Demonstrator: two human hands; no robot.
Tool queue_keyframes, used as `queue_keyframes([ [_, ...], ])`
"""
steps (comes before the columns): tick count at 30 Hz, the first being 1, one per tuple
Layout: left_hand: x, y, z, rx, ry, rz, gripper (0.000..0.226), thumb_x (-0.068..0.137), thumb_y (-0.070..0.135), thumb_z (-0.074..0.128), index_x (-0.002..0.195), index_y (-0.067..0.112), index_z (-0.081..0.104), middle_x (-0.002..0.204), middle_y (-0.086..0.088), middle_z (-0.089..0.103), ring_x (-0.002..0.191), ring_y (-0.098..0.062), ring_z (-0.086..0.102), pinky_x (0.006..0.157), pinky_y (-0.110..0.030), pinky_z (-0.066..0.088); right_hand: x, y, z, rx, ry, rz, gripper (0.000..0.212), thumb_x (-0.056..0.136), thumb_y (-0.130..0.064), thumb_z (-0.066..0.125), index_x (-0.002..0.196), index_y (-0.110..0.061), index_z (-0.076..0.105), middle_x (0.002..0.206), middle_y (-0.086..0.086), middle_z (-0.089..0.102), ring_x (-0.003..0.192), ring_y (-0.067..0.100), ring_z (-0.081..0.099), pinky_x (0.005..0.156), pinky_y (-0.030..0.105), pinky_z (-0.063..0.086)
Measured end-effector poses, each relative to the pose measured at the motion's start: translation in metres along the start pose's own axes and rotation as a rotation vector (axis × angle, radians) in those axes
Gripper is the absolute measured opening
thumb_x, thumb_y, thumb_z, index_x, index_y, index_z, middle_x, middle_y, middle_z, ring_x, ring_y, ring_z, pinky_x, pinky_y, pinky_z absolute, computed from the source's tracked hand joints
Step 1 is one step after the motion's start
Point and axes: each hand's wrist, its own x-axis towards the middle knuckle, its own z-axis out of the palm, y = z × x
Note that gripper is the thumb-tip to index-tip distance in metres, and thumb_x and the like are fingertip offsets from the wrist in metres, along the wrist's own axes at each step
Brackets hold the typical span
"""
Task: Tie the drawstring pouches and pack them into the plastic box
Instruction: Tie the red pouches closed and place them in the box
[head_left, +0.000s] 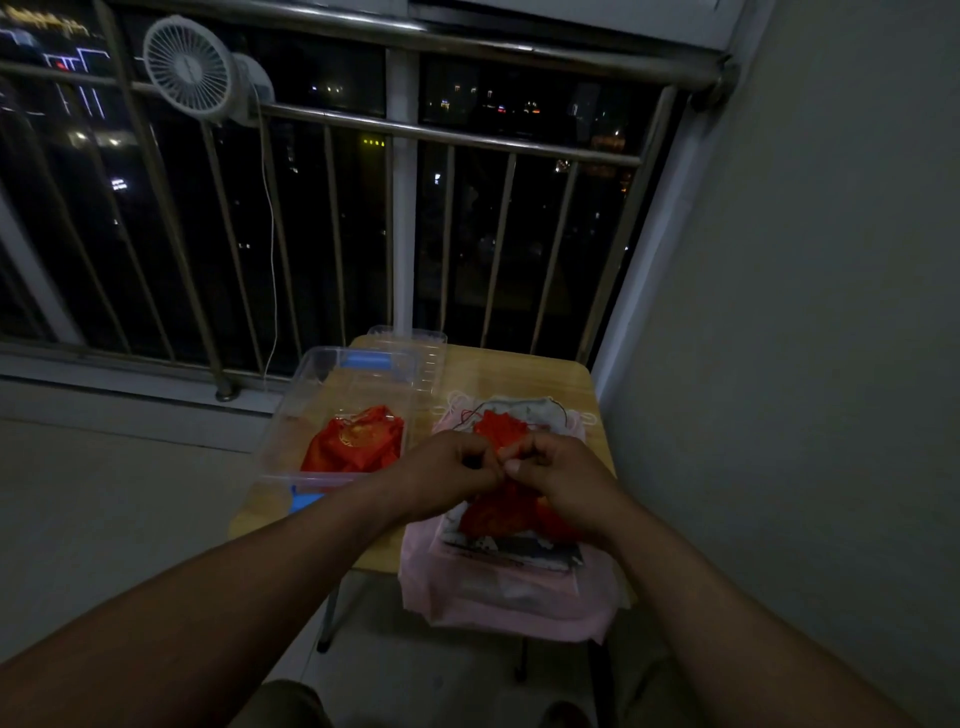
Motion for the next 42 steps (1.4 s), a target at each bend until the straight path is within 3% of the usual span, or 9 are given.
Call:
queue_keyframes([
  [3,0.0,0.001,0.001,-0.045,-0.012,0.027,0.015,0.097,0.014,0.066,0.092,0.001,0.067,0.079,-0.005,0.061,0.076,-0.012,0.056,0.074,-0.033,0.048,0.001,0.002,-0.002,0.066,-0.026,0.021,0.012,0.098,-0.014,0.066,0.095,-0.024,0.073,0.09,-0.006,0.074,0.084,0.007,0.065,0.077,0.025,0.049],
  [8,-0.002,0.005,0.0,-0.057,-0.009,0.048,0.01,0.095,0.017,0.073,0.096,0.009,0.067,0.084,0.006,0.066,0.079,-0.003,0.062,0.074,-0.022,0.053,0.0,0.007,-0.008,0.215,-0.096,0.07,0.015,0.097,-0.013,0.067,0.09,-0.023,0.076,0.094,0.005,0.076,0.092,0.02,0.068,0.087,0.038,0.055],
  [11,-0.002,0.003,0.0,-0.05,-0.006,0.039,0.013,0.094,0.021,0.074,0.106,0.017,0.069,0.102,0.002,0.072,0.097,-0.01,0.069,0.085,-0.025,0.058,0.001,0.009,-0.009,0.246,-0.119,0.075,0.015,0.097,-0.014,0.067,0.091,-0.023,0.077,0.097,0.008,0.076,0.093,0.023,0.068,0.089,0.042,0.054],
  [14,-0.003,-0.002,0.007,-0.017,0.067,0.02,0.01,0.094,0.023,0.074,0.103,0.018,0.071,0.103,-0.002,0.072,0.1,-0.018,0.069,0.092,-0.039,0.059,0.002,0.008,-0.007,0.143,-0.074,0.06,0.011,0.098,-0.017,0.066,0.095,-0.021,0.077,0.096,0.004,0.076,0.09,0.017,0.068,0.083,0.034,0.055],
  [18,-0.004,-0.008,0.012,0.079,0.123,0.014,0.011,0.096,0.027,0.071,0.089,0.019,0.067,0.091,-0.003,0.071,0.09,-0.022,0.068,0.086,-0.047,0.058,0.001,0.002,0.0,-0.07,0.006,-0.005,0.012,0.099,-0.018,0.064,0.093,-0.022,0.074,0.085,-0.007,0.072,0.074,-0.003,0.064,0.064,0.011,0.045],
  [23,-0.002,-0.01,0.013,0.064,0.135,0.005,0.016,0.098,0.023,0.068,0.086,0.012,0.066,0.09,-0.013,0.07,0.087,-0.03,0.068,0.085,-0.053,0.056,0.003,0.003,0.007,-0.129,0.086,-0.063,0.012,0.098,-0.017,0.066,0.089,-0.018,0.074,0.085,-0.004,0.074,0.081,0.011,0.068,0.071,0.023,0.049],
  [27,0.002,-0.009,0.013,0.025,0.181,0.003,0.016,0.093,0.023,0.067,0.084,0.01,0.062,0.081,-0.011,0.066,0.076,-0.02,0.061,0.079,-0.055,0.056,0.003,-0.002,0.012,-0.164,0.141,-0.132,0.01,0.096,-0.013,0.067,0.092,-0.018,0.074,0.085,-0.006,0.072,0.076,-0.002,0.062,0.066,0.011,0.041],
  [33,0.003,-0.007,0.018,-0.051,0.213,-0.025,0.01,0.096,0.017,0.064,0.095,0.015,0.074,0.092,-0.009,0.073,0.091,-0.031,0.071,0.084,-0.053,0.06,0.002,-0.005,0.017,-0.211,0.194,-0.203,0.011,0.096,-0.014,0.067,0.099,-0.017,0.077,0.096,-0.007,0.07,0.089,-0.001,0.061,0.073,0.008,0.041],
  [42,0.002,-0.007,0.012,-0.295,0.06,-0.127,0.014,0.1,0.018,0.063,0.101,0.004,0.065,0.096,-0.016,0.073,0.086,-0.029,0.072,0.082,-0.043,0.062,-0.005,-0.008,0.01,0.152,0.071,-0.092,0.018,0.097,-0.006,0.065,0.094,-0.021,0.075,0.089,-0.009,0.076,0.082,-0.002,0.069,0.07,0.009,0.049],
])
